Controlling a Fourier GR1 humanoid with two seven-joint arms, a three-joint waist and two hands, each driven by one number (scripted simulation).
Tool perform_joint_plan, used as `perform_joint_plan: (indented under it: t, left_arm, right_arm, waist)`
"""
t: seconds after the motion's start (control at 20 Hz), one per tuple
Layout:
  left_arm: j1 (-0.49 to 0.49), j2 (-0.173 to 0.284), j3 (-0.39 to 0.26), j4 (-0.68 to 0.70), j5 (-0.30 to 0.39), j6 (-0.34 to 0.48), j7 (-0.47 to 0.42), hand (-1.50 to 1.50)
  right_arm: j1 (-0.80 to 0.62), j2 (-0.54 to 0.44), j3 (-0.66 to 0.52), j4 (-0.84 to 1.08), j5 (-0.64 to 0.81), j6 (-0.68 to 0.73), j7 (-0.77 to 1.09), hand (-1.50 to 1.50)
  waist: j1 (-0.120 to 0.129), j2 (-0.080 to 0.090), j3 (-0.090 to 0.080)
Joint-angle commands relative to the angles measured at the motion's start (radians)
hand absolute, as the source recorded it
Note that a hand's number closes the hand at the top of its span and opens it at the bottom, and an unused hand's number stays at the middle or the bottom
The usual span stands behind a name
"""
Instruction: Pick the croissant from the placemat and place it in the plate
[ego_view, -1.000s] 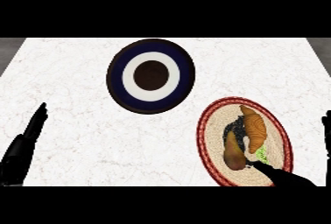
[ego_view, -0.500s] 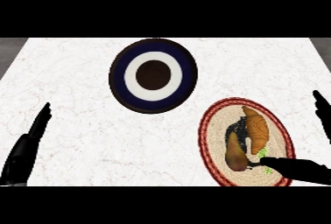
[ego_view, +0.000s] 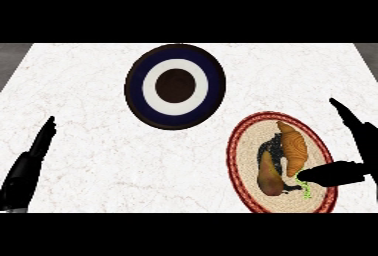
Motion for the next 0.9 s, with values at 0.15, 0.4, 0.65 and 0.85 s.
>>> perform_joint_plan:
  t: [0.15,0.4,0.65,0.85]
  left_arm:
    - [-0.014,-0.042,0.020,0.002,-0.049,-0.015,0.018,0.00]
    - [0.000,-0.045,0.073,-0.060,-0.052,-0.064,0.066,0.00]
    - [-0.007,-0.097,0.056,-0.040,-0.108,-0.050,0.070,0.00]
    - [-0.030,-0.123,0.094,0.074,-0.124,-0.071,-0.061,0.00]
  right_arm:
    - [-0.042,0.023,-0.017,0.173,0.008,0.124,-0.094,-1.50]
    - [-0.007,0.073,-0.032,0.194,0.051,0.154,-0.151,-1.50]
    - [-0.078,0.155,0.005,0.266,0.086,0.170,-0.139,-1.50]
    - [-0.057,0.109,-0.066,0.285,0.075,0.247,-0.166,-1.50]
  waist:
    - [-0.006,-0.001,0.000]
    - [-0.008,-0.002,0.000]
    - [-0.006,-0.002,0.000]
    - [-0.010,-0.002,0.000]
